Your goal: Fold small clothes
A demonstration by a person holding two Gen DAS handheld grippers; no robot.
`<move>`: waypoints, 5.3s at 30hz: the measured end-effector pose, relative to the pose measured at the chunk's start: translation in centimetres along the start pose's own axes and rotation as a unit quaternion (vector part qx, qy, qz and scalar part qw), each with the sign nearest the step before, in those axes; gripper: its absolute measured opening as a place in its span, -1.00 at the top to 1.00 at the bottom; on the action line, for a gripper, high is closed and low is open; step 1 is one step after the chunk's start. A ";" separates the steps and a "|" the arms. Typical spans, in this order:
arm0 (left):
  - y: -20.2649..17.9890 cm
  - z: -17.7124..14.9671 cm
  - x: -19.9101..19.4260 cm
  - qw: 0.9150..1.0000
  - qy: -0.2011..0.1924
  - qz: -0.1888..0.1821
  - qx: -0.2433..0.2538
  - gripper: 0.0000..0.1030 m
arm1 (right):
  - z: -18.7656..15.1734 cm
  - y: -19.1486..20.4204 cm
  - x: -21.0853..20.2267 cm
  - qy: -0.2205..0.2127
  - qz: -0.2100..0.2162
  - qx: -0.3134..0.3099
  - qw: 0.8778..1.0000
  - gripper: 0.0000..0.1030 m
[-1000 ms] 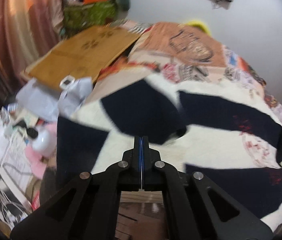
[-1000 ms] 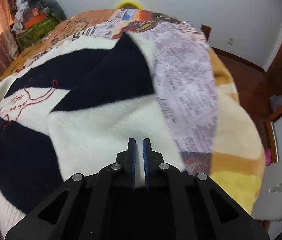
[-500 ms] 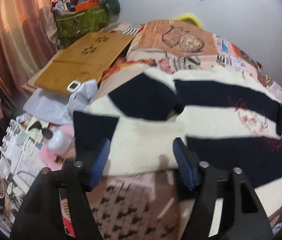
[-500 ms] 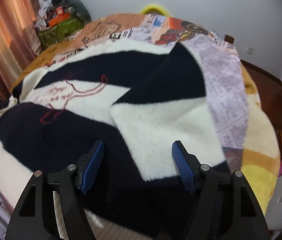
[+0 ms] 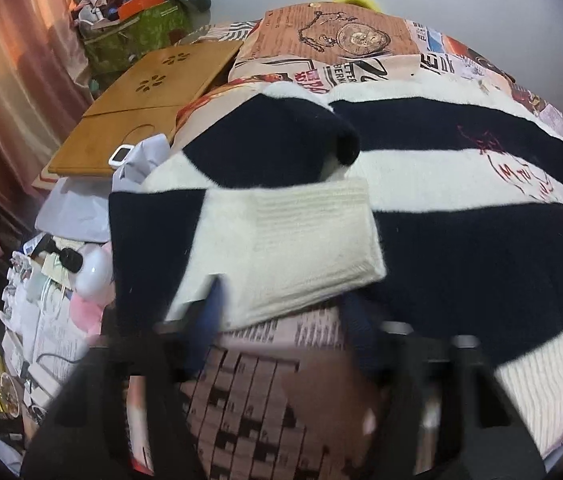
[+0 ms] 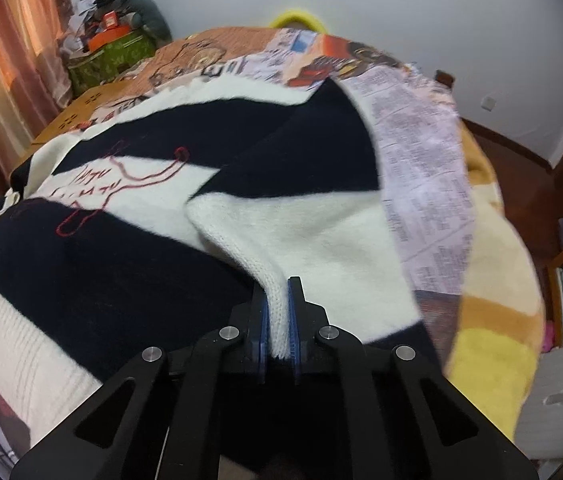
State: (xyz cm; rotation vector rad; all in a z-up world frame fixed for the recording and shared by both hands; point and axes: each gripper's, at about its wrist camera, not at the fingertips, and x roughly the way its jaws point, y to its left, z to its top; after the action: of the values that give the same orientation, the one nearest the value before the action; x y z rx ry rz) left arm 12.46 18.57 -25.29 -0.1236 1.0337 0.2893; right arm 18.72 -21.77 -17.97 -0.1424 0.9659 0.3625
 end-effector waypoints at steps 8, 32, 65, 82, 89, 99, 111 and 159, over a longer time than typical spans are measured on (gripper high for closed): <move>0.8 3.9 -1.4 0.999 -0.036 0.011 -0.027 0.85 | -0.2 -5.7 -3.2 -0.026 -0.090 0.036 0.995 0.86; -21.8 23.4 -13.3 0.957 -0.178 -0.200 0.108 0.86 | 0.4 -6.1 -8.6 -0.103 -0.060 0.038 0.992 0.55; -13.7 18.9 -3.4 0.986 -0.094 -0.079 0.115 -0.57 | 6.9 -3.8 3.2 -0.054 0.046 0.088 0.994 0.05; -1.0 15.7 11.4 0.990 0.059 -0.117 -0.059 0.41 | 8.2 -2.8 6.5 -0.031 -0.004 0.039 0.999 0.74; -2.2 16.5 11.5 0.996 0.037 -0.081 -0.031 0.78 | 9.5 -2.0 5.0 -0.062 -0.006 0.023 0.998 0.79; -3.2 16.4 11.2 0.999 0.025 -0.013 0.018 0.81 | 9.6 -2.3 6.8 -0.029 -0.018 0.035 0.999 0.64; -5.1 16.6 1.8 0.997 -0.054 -0.021 0.043 0.42 | 5.6 -7.0 -4.8 -0.109 -0.020 0.095 0.989 0.07; -6.7 9.2 -0.6 0.996 -0.062 -0.050 0.034 -0.84 | 13.6 3.4 -2.4 -0.178 -0.037 -0.086 0.980 0.84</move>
State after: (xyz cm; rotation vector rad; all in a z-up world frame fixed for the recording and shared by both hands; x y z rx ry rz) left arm 21.75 14.23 -20.33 -0.0953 0.9096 0.1690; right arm 26.81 -15.42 -8.15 -0.2600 0.5729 0.3869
